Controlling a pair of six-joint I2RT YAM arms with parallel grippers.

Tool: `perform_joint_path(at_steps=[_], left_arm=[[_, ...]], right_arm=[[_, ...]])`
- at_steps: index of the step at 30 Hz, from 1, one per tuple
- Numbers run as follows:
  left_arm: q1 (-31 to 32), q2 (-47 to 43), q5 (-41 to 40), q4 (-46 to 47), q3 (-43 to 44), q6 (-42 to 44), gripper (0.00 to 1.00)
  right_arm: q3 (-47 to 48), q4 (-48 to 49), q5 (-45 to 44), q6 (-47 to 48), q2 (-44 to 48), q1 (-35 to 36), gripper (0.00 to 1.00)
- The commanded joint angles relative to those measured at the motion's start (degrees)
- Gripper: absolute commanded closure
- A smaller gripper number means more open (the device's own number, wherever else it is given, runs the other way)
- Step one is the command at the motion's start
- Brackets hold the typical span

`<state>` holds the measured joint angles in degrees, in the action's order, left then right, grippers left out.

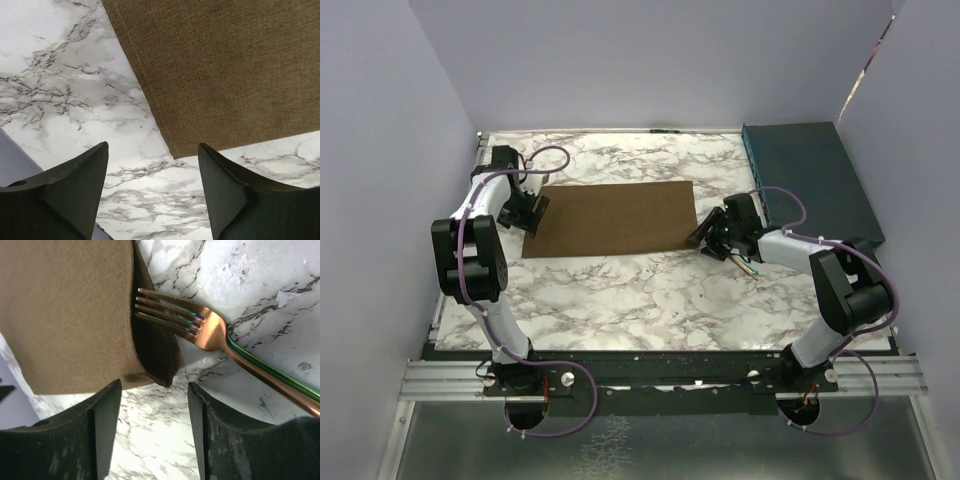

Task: Fold the napkin into a case and place the utensils inside
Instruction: Fold the napkin at the center of the board.

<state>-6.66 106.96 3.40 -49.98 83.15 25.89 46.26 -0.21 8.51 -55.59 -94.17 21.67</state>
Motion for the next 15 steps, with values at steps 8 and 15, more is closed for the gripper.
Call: perform_joint_path(at_steps=[8,15], left_arm=[[-2.48,1.57,-8.43,8.07,-8.15,1.72,0.29],[-2.61,2.85,-9.66,11.07,-11.42,2.35,0.3]], right_arm=[[0.82,3.27,-3.48,-2.17,-1.37,1.14,0.77],[1.76,1.17,-5.02,-0.69,0.44,1.36,0.88]])
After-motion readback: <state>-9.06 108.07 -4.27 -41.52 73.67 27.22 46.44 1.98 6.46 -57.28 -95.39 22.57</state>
